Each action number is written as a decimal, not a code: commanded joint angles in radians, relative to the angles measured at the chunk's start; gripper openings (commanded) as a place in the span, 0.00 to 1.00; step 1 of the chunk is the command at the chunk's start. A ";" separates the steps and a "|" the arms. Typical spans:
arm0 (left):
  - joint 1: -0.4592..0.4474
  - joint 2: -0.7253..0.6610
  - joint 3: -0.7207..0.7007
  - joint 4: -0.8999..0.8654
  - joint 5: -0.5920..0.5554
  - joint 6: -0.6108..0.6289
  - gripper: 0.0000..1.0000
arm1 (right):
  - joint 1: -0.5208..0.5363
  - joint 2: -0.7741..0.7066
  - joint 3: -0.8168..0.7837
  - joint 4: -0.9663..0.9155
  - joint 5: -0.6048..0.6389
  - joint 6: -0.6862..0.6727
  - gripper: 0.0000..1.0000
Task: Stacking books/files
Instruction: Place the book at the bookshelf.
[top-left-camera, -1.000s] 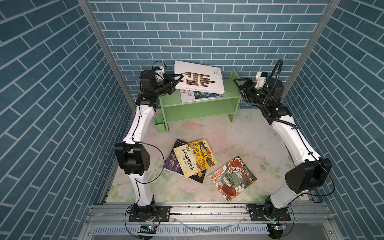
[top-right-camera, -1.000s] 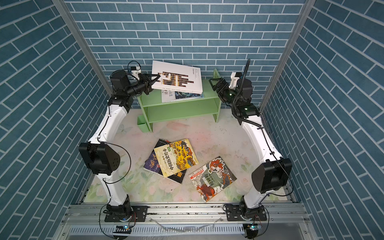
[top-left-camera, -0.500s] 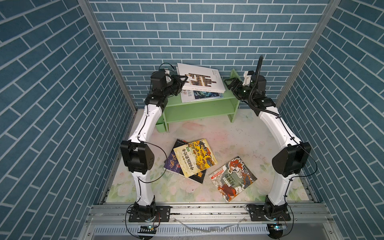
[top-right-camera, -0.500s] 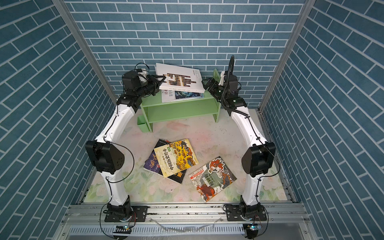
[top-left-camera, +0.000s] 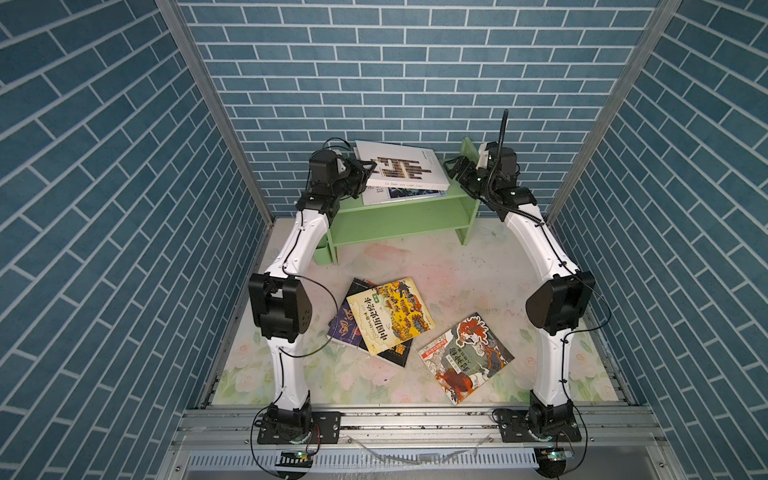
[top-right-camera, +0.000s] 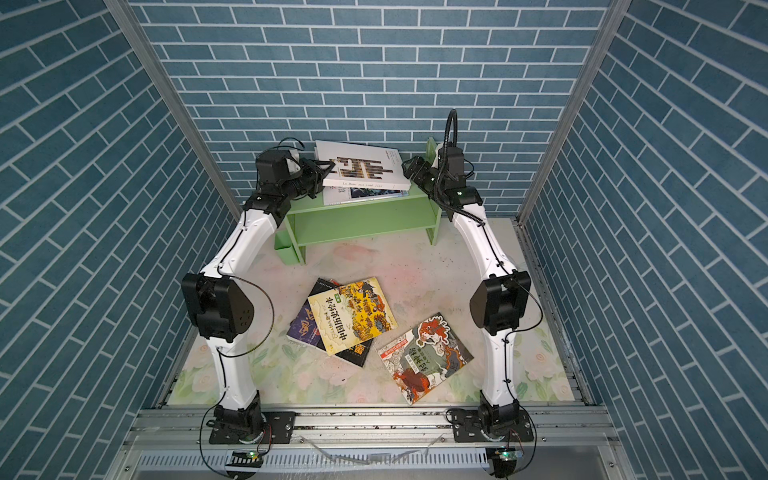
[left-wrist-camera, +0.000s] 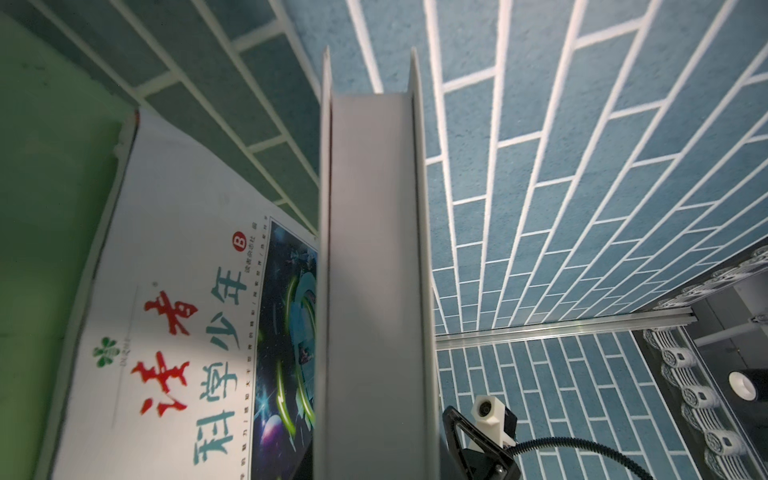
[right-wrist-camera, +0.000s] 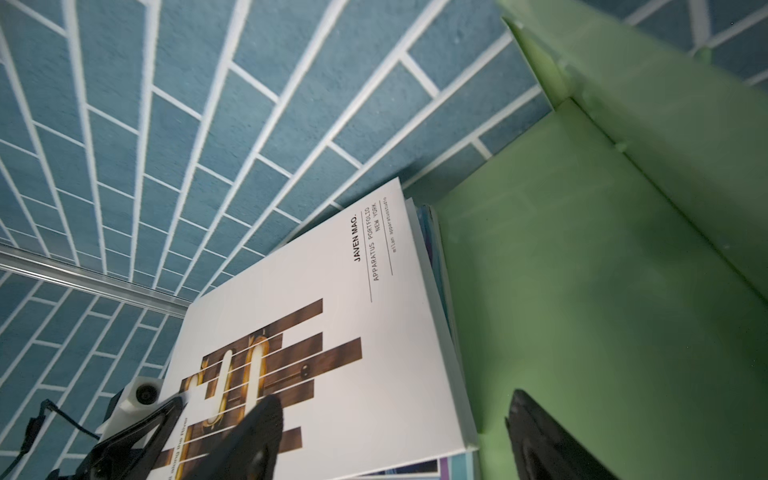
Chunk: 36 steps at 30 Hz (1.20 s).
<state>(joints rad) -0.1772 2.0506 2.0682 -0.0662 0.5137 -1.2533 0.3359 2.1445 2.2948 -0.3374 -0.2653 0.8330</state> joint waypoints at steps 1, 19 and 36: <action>-0.001 -0.018 -0.019 0.041 0.010 -0.011 0.26 | 0.009 0.018 0.027 -0.030 0.006 0.003 0.85; 0.027 -0.047 -0.029 0.109 0.065 -0.089 0.26 | 0.012 0.041 0.080 -0.016 -0.044 0.003 0.85; 0.028 -0.086 -0.115 0.110 0.074 -0.085 0.25 | 0.044 0.088 0.080 -0.009 -0.058 0.025 0.85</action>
<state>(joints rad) -0.1535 2.0121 1.9633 -0.0006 0.5694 -1.3460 0.3721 2.2200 2.3592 -0.3557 -0.3107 0.8406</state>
